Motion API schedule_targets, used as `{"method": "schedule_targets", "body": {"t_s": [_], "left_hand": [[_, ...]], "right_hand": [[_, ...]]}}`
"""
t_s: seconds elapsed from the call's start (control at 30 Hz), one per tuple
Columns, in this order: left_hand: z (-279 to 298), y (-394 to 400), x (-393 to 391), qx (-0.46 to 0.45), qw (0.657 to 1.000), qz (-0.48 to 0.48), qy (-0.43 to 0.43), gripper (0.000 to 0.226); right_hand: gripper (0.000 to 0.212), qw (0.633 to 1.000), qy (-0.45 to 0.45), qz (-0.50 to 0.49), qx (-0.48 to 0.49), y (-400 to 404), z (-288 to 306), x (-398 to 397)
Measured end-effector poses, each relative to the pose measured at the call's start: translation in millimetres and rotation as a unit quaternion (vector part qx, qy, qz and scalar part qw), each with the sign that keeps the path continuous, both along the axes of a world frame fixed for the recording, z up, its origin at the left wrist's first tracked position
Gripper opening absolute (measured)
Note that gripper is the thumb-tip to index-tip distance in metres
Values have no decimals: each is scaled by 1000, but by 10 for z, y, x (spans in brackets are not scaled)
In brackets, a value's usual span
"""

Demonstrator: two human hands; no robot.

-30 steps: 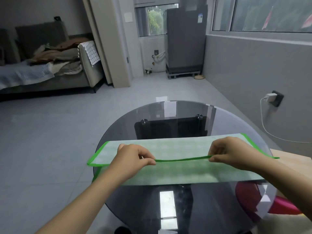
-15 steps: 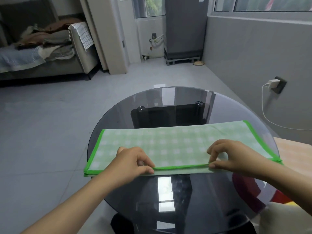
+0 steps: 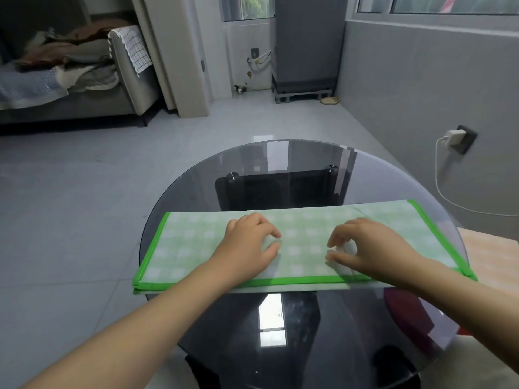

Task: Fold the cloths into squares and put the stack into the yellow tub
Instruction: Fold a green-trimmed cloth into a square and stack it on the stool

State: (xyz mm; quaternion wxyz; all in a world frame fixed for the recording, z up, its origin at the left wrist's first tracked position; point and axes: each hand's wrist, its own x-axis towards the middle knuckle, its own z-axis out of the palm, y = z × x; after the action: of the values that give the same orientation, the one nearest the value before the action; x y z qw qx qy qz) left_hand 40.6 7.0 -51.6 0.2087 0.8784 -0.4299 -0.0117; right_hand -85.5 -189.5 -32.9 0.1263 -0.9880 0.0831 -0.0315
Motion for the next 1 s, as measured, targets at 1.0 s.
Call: {"method": "schedule_targets", "body": {"t_s": [1.0], "left_hand": [[-294,-444,146,163,986,35,-5,60]], "right_hand": [[63,987,69,-143,-26,-712,-395,198]]}}
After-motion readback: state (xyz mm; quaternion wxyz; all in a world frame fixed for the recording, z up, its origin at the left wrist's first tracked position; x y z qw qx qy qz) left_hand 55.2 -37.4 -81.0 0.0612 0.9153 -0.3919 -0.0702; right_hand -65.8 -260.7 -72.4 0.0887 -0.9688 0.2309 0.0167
